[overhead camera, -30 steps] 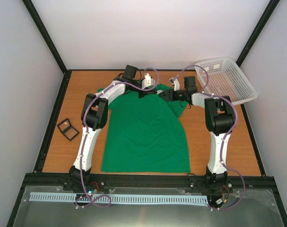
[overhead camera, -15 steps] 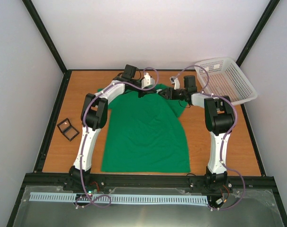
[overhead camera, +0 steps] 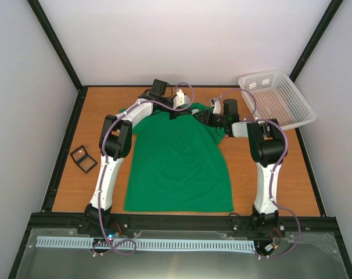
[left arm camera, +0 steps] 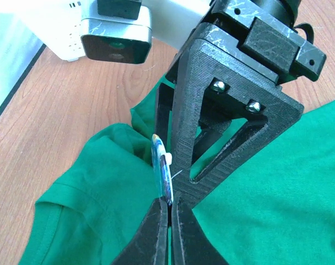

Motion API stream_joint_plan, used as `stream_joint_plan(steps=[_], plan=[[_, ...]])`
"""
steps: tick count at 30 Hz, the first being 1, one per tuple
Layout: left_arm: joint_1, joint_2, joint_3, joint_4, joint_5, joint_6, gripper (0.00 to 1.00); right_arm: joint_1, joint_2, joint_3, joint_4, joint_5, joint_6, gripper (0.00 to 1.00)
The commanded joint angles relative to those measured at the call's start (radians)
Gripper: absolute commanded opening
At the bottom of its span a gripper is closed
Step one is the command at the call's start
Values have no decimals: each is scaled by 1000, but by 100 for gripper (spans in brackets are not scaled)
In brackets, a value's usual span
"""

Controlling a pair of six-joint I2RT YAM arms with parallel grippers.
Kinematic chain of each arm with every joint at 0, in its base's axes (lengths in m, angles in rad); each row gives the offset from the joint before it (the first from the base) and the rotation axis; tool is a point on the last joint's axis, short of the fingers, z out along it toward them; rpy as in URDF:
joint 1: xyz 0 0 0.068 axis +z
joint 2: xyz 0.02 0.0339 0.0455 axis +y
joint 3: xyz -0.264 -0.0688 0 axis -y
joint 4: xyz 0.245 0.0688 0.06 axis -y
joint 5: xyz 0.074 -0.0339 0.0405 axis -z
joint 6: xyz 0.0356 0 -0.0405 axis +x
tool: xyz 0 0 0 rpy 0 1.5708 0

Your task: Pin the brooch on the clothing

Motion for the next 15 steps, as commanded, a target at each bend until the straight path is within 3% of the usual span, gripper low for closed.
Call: stream_joint_plan(steps=[1, 10, 15], plan=[[-10, -47, 27, -25, 72, -5, 1, -4, -33, -46, 190, 145, 150, 52], [-10, -44, 27, -28, 82, -5, 1, -3, -38, -65, 316, 148, 230, 54], [-21, -38, 35, -68, 50, 33, 1, -4, -16, -14, 254, 118, 253, 53]])
